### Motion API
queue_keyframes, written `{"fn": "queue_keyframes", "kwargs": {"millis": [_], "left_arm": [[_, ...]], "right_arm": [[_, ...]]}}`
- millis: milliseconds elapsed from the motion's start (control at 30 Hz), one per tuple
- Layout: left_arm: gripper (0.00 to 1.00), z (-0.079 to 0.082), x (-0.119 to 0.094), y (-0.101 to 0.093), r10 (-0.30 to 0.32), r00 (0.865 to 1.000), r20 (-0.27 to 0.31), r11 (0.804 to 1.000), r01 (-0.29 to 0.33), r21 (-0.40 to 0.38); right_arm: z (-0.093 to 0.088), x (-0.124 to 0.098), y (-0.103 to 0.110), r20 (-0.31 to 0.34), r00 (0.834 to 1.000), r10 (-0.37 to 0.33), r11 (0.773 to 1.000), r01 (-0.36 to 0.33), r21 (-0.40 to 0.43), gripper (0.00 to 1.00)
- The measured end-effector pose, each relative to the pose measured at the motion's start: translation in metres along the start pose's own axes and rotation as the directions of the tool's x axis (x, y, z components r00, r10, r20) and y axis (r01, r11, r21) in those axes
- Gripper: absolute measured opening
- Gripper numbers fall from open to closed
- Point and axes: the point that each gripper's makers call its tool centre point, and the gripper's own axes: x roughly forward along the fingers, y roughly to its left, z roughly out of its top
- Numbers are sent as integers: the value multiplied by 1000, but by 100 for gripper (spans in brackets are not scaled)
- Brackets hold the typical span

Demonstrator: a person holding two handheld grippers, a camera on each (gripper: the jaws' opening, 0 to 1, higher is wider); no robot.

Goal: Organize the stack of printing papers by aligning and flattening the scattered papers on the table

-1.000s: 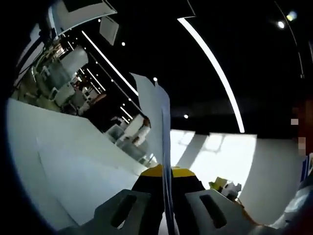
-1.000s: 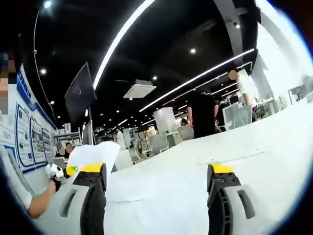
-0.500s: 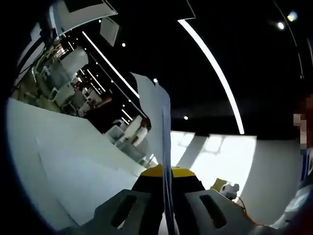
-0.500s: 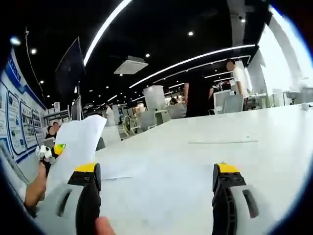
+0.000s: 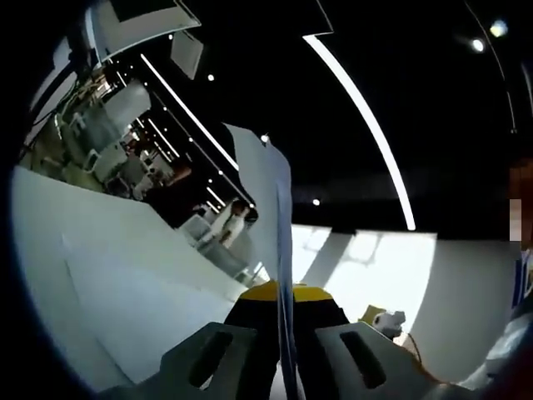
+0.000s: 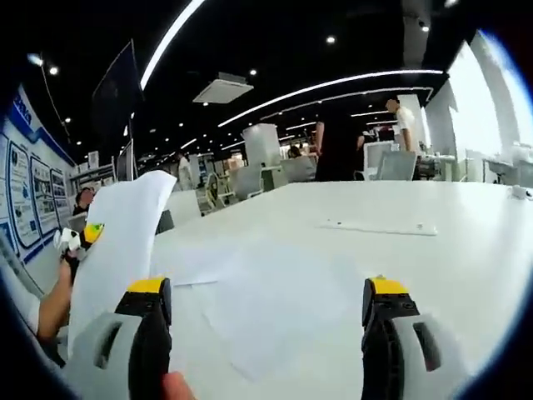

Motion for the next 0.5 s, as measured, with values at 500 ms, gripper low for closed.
{"fn": "queue_keyframes", "kwargs": {"millis": [500], "left_arm": [[6,4,0,1,-7,1000,10,1000,7,-4]], "right_arm": [[9,10,-27,-254,962,-103,983,60,-173,90]]}}
